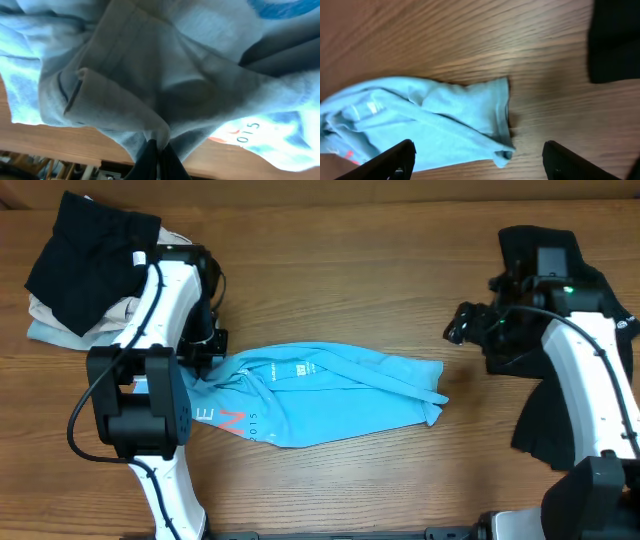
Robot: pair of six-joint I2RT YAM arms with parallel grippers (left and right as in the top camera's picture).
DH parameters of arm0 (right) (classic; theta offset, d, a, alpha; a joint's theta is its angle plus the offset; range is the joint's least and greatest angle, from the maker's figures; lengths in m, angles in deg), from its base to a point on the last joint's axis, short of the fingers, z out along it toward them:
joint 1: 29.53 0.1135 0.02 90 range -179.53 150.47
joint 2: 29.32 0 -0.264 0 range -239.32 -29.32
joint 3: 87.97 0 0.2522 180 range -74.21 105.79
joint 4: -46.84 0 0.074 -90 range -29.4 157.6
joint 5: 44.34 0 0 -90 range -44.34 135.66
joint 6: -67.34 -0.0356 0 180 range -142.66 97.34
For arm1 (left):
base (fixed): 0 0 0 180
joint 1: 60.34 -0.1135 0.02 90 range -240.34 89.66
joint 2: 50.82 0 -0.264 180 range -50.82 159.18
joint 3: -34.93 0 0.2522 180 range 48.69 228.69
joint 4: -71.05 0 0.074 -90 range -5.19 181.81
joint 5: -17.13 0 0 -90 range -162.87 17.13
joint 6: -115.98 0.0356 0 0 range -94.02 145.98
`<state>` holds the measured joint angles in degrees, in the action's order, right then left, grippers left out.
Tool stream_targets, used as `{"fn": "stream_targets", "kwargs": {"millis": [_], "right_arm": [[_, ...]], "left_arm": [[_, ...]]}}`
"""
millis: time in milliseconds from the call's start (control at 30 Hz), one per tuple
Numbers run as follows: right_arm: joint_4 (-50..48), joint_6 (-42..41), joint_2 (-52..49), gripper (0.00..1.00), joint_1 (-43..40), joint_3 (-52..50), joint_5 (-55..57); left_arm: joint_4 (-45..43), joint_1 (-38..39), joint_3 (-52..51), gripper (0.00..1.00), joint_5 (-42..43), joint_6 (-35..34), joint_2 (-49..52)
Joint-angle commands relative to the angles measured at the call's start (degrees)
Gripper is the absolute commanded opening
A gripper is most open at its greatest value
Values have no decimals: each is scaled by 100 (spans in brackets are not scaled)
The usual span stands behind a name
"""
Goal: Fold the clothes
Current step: 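Move the right gripper to the strip's right end and grasp it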
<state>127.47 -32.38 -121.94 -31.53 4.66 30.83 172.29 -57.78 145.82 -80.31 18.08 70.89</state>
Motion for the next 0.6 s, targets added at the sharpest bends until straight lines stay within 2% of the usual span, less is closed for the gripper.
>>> {"fn": "stream_targets", "kwargs": {"millis": [0,133,400,567], "right_arm": [[-149,74,0,81,369,-413,131],[-487,-20,-144,69,675,-887,234],[-1075,-98,-197,61,874,-1681,542],[-1283,-103,-197,51,874,-1967,721]], "left_arm": [[-133,9,-310,4,-435,-428,-227],[-313,9,-448,4,-678,-599,-249],[-638,2,-452,4,-820,-693,-450],[-717,-7,-450,4,-826,-691,-457]]}}
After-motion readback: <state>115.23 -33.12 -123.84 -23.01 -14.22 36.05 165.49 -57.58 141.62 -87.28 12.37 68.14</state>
